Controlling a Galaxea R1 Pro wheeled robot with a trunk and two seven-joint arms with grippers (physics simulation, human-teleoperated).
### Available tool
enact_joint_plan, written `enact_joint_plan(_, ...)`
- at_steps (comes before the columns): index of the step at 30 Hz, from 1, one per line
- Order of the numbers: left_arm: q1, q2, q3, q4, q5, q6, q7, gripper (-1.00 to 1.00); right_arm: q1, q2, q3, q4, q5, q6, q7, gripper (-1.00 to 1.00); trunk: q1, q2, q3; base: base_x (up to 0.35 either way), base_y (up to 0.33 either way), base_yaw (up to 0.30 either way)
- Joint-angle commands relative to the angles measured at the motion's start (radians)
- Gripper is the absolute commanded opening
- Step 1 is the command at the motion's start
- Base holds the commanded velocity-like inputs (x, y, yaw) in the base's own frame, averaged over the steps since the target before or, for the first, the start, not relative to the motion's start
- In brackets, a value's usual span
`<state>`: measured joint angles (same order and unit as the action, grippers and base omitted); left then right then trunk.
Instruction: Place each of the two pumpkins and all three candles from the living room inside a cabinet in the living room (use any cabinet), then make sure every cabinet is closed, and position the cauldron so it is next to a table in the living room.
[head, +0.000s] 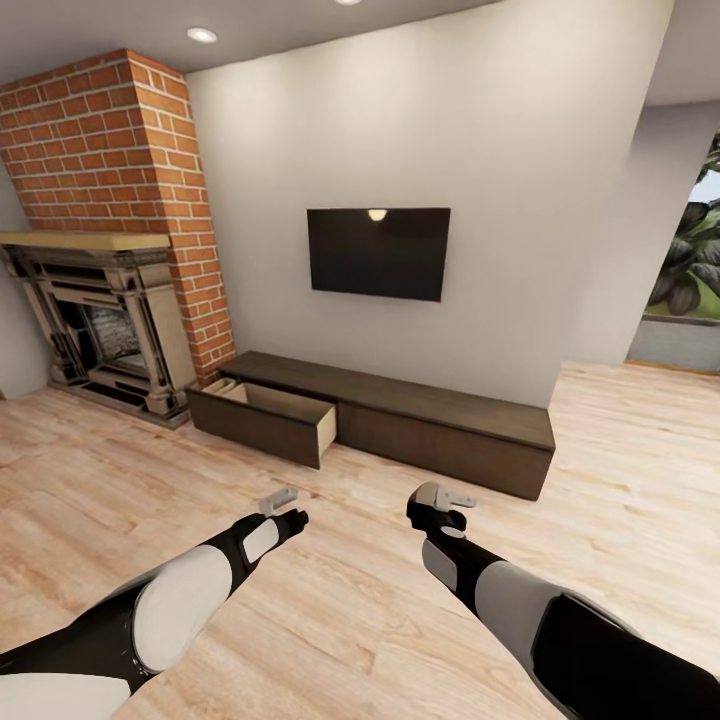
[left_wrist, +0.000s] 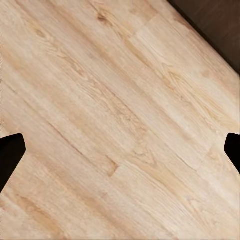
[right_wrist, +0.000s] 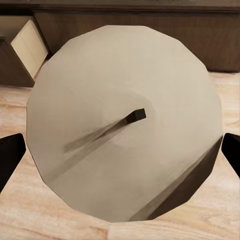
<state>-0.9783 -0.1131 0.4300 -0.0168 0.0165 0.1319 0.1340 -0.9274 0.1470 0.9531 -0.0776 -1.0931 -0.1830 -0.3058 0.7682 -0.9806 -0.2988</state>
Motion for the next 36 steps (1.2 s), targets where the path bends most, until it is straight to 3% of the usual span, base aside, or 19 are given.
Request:
enact_joint_plan(1,0.000,0.000,0.003,-0.002,0.002,0.005,0.005,1.00,-0.001,0.000,0.009,-0.001,-0.010,-0.003,-0.004,-1.00,-0.004,0.006,0.002,0.016,0.000,0.000)
enact_joint_plan(36,0.000,-0.003,0.003,-0.002,0.001,0.008,0.004,1.00,-0.001,0.000,0.009,-0.001,-0.010,-0.003,-0.004,-1.00,-0.138,0.251,0.112,0.001,0.000,0.000)
